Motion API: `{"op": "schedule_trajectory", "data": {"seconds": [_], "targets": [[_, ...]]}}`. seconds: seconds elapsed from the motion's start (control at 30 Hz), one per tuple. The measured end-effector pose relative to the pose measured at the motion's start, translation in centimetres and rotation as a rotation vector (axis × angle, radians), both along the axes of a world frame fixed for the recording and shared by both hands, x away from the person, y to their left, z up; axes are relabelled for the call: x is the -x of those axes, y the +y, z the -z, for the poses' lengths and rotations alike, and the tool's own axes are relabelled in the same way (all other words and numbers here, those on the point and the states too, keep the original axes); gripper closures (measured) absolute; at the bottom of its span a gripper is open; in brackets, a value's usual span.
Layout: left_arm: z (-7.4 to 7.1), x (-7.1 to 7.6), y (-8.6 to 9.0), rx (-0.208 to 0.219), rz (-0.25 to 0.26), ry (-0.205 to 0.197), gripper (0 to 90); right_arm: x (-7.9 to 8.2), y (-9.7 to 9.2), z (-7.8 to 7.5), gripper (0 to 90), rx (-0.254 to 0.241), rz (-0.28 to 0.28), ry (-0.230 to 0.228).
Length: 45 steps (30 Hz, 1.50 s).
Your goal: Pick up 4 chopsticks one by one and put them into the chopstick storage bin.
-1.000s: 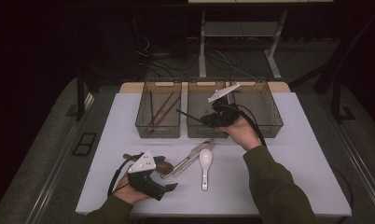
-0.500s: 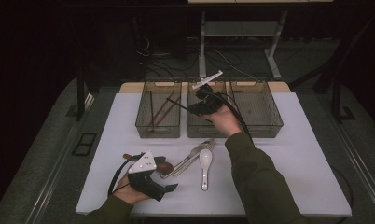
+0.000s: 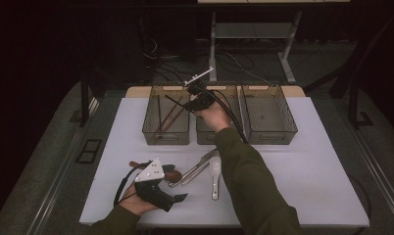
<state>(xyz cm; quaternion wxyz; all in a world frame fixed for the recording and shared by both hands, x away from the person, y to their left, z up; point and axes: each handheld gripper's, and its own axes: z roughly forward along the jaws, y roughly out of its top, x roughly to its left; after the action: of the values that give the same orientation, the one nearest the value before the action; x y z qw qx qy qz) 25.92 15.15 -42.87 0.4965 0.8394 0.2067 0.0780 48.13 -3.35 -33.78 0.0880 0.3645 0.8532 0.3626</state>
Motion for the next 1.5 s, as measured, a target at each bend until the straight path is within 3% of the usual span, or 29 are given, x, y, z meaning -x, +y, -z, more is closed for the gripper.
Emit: {"op": "schedule_trajectory", "data": {"seconds": [0.5, 0.67, 0.7, 0.93, 1.13, 1.3, 1.5], "targets": [[0.0, 0.0, -0.1, 0.001, 0.007, -0.004, 0.0, -2.2, 4.9, 2.1, 85.8, 0.055, 0.011, 0.027], [-0.1, 0.0, -0.2, -0.001, 0.011, -0.003, 0.0, -2.6, 5.8, 2.2, 84.8, 0.019, 0.014, 0.021], [-0.1, 0.0, -0.2, -0.001, 0.012, -0.004, 0.0, -2.7, 5.9, 2.1, 79.6, 0.019, 0.017, 0.021], [-0.1, 0.0, -0.2, 0.000, 0.012, -0.004, 0.0, -2.5, 5.4, 1.2, 57.3, -0.011, 0.006, 0.000], [-0.1, 0.0, -0.2, -0.004, 0.012, -0.005, 0.0, -2.1, 4.5, 0.6, 45.3, -0.046, -0.005, 0.004], [-0.1, 0.0, -0.1, -0.003, 0.015, -0.008, 0.0, -1.5, 3.3, 0.1, 41.9, -0.075, -0.013, -0.011], [0.0, -0.1, -0.2, -0.004, 0.011, 0.003, 0.0, -0.2, 1.5, 0.1, 35.9, -0.110, -0.073, -0.042]]}}
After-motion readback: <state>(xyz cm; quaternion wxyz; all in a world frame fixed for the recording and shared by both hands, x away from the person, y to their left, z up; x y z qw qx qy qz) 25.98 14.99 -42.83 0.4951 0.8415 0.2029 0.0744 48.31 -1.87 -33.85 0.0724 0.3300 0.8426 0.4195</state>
